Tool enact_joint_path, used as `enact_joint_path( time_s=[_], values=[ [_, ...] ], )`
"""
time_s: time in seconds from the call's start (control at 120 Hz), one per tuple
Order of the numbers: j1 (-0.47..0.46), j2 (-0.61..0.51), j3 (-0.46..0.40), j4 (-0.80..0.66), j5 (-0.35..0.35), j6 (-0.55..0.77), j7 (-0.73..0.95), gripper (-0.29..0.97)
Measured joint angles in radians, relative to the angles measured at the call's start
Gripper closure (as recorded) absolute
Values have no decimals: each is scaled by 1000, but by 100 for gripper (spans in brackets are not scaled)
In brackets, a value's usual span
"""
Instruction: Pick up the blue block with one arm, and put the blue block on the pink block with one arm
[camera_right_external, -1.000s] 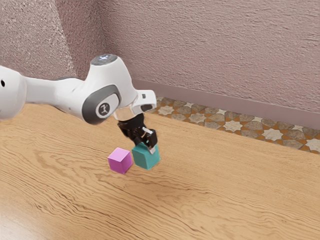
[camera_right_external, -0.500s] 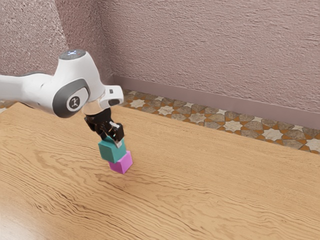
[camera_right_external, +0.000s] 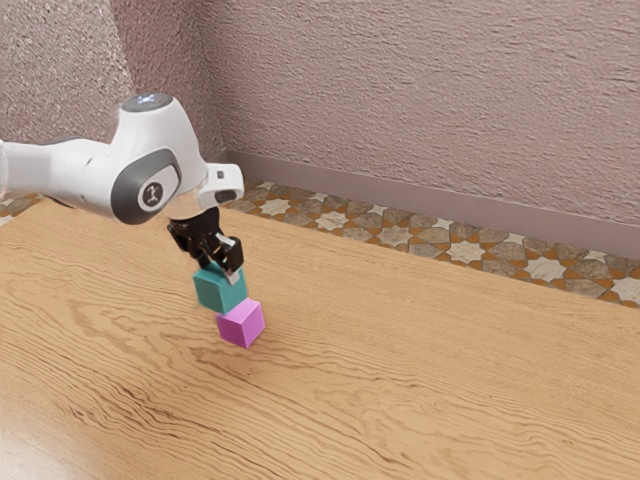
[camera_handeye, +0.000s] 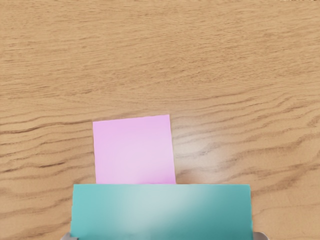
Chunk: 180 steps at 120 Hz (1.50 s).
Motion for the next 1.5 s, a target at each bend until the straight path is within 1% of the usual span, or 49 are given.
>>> enact_joint_path(
  time_s=[0.483, 0.9, 1.117, 1.308, 1.5],
  values=[
    [-3, 119, 3, 124, 0, -3, 39, 36],
    [7, 135, 8, 120, -4, 0, 60, 36],
    [19, 164, 8, 126, -4, 3, 67, 36],
    [18, 162, 8, 126, -13, 17, 79, 16],
    [18, 150, 7, 124, -15, 20, 91, 7]
  ],
)
